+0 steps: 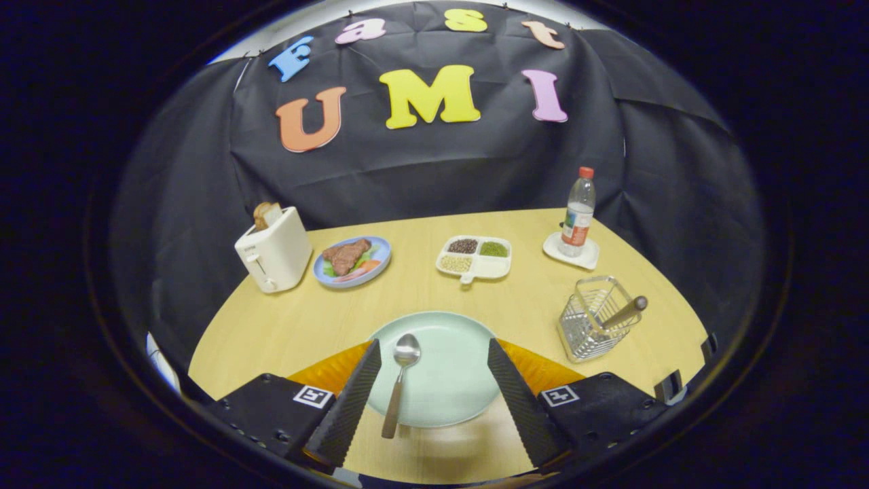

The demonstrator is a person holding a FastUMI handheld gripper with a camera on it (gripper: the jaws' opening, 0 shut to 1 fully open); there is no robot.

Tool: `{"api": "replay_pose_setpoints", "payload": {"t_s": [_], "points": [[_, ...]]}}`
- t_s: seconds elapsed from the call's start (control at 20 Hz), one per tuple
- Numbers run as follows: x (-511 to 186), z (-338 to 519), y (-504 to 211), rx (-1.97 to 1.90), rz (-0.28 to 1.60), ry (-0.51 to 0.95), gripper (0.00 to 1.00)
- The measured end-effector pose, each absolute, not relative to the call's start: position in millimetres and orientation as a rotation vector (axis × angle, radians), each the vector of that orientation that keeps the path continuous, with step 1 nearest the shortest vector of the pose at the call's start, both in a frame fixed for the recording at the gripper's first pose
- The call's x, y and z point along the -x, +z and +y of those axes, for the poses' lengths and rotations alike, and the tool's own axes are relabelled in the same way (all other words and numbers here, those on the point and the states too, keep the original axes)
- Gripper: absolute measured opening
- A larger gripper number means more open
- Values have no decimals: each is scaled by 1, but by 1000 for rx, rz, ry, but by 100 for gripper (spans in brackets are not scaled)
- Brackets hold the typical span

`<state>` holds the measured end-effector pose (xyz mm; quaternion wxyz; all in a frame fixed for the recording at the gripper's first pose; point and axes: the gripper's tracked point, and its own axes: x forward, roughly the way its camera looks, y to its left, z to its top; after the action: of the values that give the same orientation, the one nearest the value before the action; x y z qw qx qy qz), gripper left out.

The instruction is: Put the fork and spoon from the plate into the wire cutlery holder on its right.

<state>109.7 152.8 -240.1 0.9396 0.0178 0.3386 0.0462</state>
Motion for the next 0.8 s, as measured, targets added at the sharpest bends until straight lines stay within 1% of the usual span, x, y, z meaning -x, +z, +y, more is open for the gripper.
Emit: {"api": "replay_pose_setpoints", "payload": {"t_s": [0.15, 0.55, 0.7, 0.8], "points": [[-114, 162, -263, -37, 744, 105, 97], [-117, 176, -330, 13, 935, 102, 97], [-115, 181, -345, 15, 990, 105, 97], [-114, 185, -353, 14, 1014, 107, 92]]}}
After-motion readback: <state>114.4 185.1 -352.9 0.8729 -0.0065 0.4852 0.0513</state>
